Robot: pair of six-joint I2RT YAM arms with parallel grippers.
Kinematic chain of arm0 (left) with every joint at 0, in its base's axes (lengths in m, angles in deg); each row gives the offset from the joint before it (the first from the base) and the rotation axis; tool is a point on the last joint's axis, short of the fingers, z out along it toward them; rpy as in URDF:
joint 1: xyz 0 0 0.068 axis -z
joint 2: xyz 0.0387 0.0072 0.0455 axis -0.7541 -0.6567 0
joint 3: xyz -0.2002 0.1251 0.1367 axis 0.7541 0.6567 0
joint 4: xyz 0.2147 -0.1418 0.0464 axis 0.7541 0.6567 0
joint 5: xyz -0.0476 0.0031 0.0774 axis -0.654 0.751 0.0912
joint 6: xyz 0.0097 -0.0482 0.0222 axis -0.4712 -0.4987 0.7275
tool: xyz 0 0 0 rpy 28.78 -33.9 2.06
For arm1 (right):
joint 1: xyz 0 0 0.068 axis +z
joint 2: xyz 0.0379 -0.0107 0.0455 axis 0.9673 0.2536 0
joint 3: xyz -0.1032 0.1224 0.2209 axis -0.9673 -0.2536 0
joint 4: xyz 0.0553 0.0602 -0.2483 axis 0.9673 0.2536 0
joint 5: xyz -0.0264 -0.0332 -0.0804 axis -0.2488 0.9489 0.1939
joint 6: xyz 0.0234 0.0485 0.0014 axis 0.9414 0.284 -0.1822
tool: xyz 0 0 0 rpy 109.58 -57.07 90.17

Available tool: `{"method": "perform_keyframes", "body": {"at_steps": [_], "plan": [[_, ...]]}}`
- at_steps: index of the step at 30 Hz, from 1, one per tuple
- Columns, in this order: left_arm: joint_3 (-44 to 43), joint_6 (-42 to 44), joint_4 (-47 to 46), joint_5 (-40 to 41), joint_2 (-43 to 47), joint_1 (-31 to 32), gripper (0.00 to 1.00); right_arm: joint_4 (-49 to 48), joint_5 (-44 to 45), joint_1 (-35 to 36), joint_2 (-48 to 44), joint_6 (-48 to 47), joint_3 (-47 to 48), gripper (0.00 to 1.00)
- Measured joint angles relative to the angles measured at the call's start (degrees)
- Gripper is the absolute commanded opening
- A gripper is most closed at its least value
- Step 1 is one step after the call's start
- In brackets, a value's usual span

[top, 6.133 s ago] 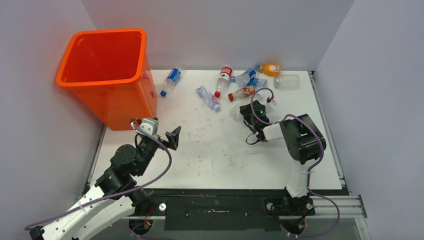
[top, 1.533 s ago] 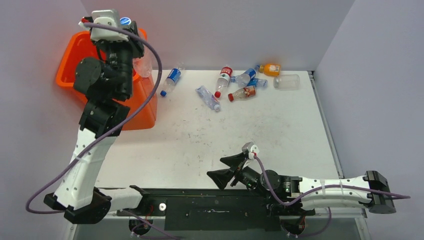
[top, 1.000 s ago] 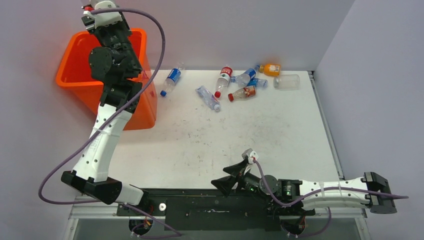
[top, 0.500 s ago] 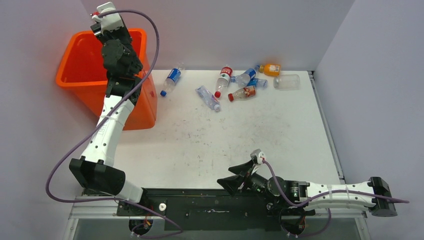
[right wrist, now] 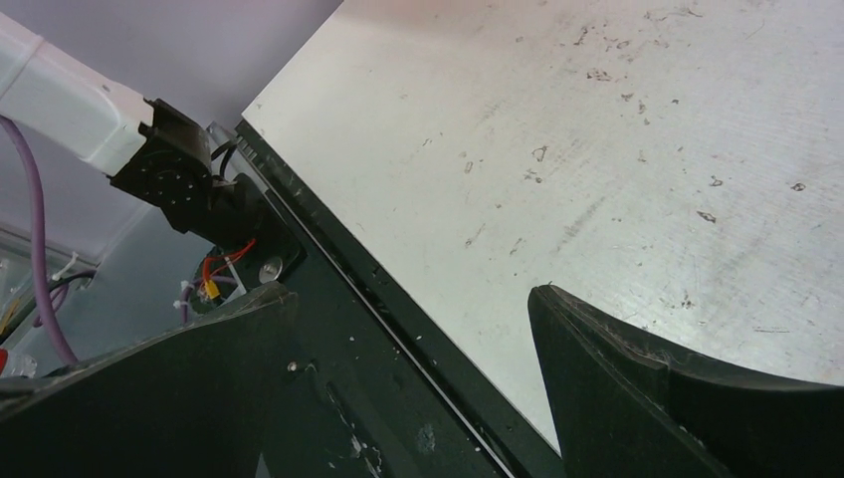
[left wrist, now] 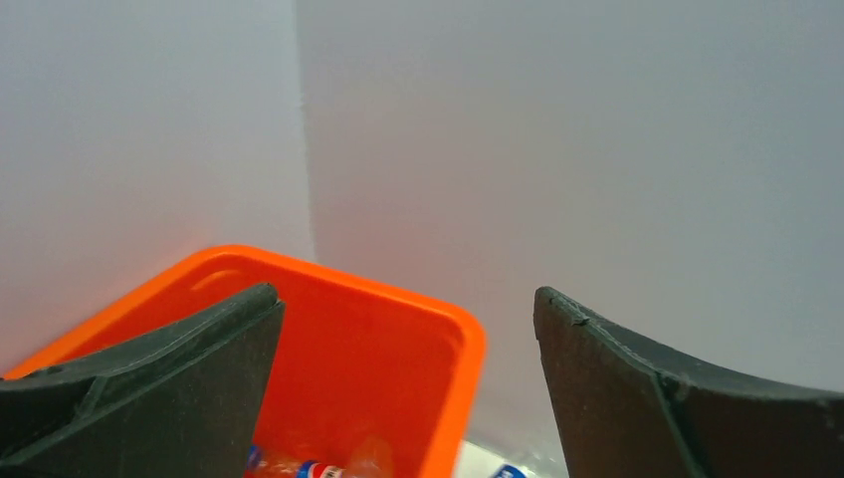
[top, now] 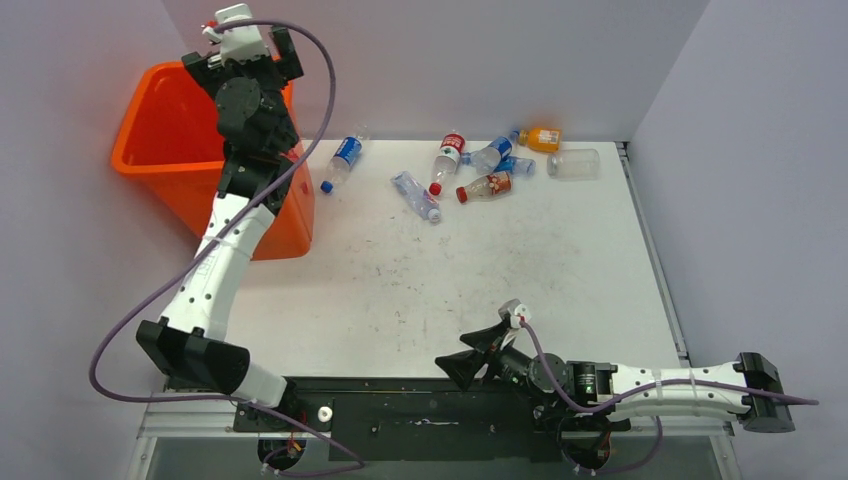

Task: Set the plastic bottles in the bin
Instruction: Place the plastic bottle in the trash bin.

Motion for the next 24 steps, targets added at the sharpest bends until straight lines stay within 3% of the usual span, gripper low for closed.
{"method": "perform_keyframes", "body": {"at_steps": [4,9,14,17,21,24], "plan": [[-0.26,2.51,2.80,-2.95,4.17,9.27,0.96,0.22,1.66,0.00,0.74,-0.24,0.48,0.90],[2.21,2.93,13.16,-15.06,15.43,21.09,0.96,3.58,7.30,0.00,2.93,-2.36,5.20,0.90],[15.80,-0.87,21.18,-27.56,29.27,24.55,0.97,7.74,16.83,-1.62,6.67,-6.56,14.88,0.90],[28.96,-3.56,22.69,-34.64,35.63,24.57,0.97,9.57,18.78,-9.57,12.04,-8.50,23.74,0.90],[47.30,-7.34,24.17,-42.93,39.15,24.79,0.97,9.77,9.66,-30.95,20.70,-7.56,30.51,0.90],[57.42,-9.97,24.70,-45.97,39.82,24.79,0.97,10.16,3.28,-43.15,27.54,-4.66,31.98,0.90]]}}
